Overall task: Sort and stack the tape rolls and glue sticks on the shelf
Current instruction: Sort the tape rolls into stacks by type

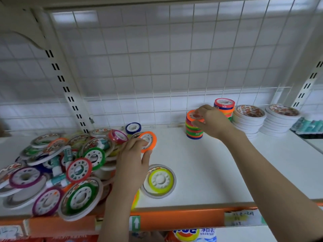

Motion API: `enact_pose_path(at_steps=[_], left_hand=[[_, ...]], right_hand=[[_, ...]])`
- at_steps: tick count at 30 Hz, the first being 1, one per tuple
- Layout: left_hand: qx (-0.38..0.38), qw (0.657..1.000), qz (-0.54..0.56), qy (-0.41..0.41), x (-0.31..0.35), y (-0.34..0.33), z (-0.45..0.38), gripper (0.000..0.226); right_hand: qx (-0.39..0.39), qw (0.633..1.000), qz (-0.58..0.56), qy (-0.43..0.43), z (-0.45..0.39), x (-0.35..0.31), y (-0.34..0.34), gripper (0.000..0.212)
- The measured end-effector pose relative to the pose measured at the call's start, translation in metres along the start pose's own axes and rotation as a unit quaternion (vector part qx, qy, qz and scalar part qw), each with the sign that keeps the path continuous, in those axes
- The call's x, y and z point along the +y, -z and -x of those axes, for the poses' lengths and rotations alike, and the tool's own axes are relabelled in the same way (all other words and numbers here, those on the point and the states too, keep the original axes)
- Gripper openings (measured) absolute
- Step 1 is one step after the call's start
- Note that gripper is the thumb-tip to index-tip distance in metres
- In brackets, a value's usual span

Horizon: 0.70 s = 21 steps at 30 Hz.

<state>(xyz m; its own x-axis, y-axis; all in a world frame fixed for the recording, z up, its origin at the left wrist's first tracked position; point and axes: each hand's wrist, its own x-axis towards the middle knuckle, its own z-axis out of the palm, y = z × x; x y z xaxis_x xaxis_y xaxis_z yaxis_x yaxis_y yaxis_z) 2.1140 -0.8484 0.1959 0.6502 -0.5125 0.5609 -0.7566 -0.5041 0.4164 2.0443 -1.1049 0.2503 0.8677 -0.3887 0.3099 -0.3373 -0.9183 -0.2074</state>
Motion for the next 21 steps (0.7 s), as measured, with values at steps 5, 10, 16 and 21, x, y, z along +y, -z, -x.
enact_pose_path(at_steps=[5, 10, 16, 21], left_hand=[[-0.025, 0.999, 0.002, -0.035, 0.022, -0.012, -0.029, 0.023], [-0.046, 0.995, -0.022, -0.090, 0.061, -0.026, -0.069, 0.022], [-0.126, 0.979, -0.093, -0.130, 0.099, -0.053, -0.114, 0.031], [-0.179, 0.958, -0.170, -0.145, 0.110, -0.071, -0.129, 0.033]], right_hand=[[0.101, 0.993, -0.053, -0.007, 0.038, 0.008, -0.007, 0.035], [0.073, 0.993, -0.054, -0.070, 0.079, 0.024, -0.021, 0.040], [-0.004, 0.990, -0.045, -0.130, 0.112, 0.037, -0.044, 0.033], [-0.002, 0.988, -0.046, -0.146, 0.115, 0.038, -0.052, 0.033]])
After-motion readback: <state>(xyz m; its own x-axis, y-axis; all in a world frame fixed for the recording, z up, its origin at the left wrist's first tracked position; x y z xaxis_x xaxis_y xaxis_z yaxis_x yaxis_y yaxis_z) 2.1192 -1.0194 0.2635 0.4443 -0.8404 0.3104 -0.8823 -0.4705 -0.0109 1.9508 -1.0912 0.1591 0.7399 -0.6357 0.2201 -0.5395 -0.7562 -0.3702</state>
